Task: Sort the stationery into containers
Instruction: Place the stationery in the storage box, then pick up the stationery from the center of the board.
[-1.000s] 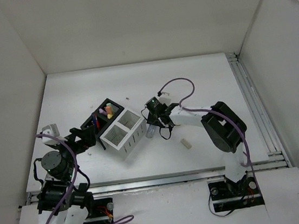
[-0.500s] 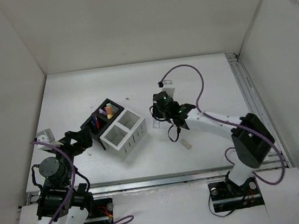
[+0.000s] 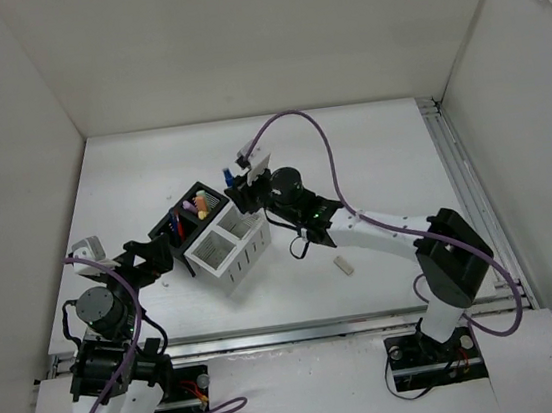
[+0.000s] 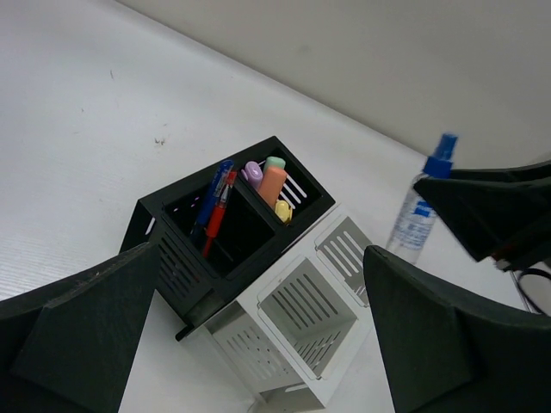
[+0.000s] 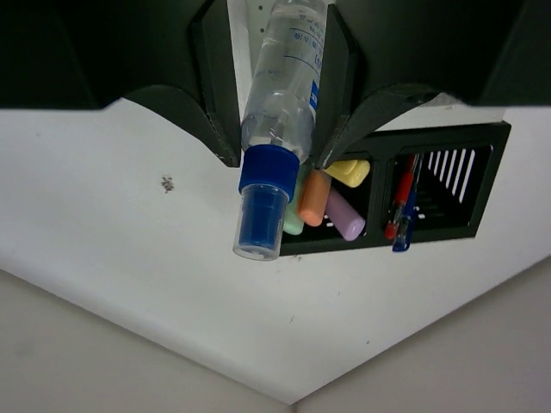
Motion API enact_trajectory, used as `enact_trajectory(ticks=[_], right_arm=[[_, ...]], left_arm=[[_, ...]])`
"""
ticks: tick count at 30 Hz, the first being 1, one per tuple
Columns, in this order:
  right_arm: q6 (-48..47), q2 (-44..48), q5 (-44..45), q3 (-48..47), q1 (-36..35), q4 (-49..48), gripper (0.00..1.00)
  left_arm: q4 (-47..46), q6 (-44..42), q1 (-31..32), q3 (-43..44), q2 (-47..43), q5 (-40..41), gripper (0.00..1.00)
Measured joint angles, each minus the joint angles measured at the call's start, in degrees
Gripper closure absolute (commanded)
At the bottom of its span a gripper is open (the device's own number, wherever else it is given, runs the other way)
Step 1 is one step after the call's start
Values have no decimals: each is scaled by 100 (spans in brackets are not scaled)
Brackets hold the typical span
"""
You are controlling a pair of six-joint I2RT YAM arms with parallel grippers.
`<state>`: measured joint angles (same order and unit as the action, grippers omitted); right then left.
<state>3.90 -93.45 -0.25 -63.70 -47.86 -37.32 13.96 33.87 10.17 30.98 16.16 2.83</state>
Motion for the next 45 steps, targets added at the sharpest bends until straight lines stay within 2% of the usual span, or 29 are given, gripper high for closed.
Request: enact_trajectory(ticks=[5,7,11,16,18,20,22,24,29,30,31,35,40,45], right_arm=[[-442,-647,-669,-15,-50,-323,100],[-525,-754,-822,-13,-52,-409,97],[-527,-769,-1019,109,-57,-728,74],[-374,-756,-1191,538,-59,-920,61],[-332,-691,-1222,723,-59,-914,47],[-299,-535,-1237,857,-59,-896,41],[-291,-293,-1244,962,-61,-898,33],[-284,79,-1193,1084,-61,-916,31],[-153,1333,-811,1587,-22,-933,15],[-74,1624,-750,1687,26,-793,12],[7,1858,-691,1740,107,-610,2],[170,2430,-356,1648,529,929,2],[431,2428,308,1633,868,3279,2],[837,2203,24,2015,1268,4402,4]], left_arm=[[33,0,0,2,-33,-4,0],[50,0,0,2,-35,-9,0],[52,-2,0,2,-44,-66,0],[52,-4,0,4,-15,-155,0],[50,-4,0,9,37,-219,0],[50,-7,0,9,103,-286,0],[42,-7,0,9,166,-332,0],[37,-9,0,9,212,-374,0],[-48,-35,0,20,339,-494,0],[-85,-48,0,26,391,-538,0],[-120,-68,0,31,444,-575,0],[-302,-184,0,63,754,-866,0],[-533,-367,39,175,1231,-1338,0],[-662,-474,55,229,1414,-1598,0]])
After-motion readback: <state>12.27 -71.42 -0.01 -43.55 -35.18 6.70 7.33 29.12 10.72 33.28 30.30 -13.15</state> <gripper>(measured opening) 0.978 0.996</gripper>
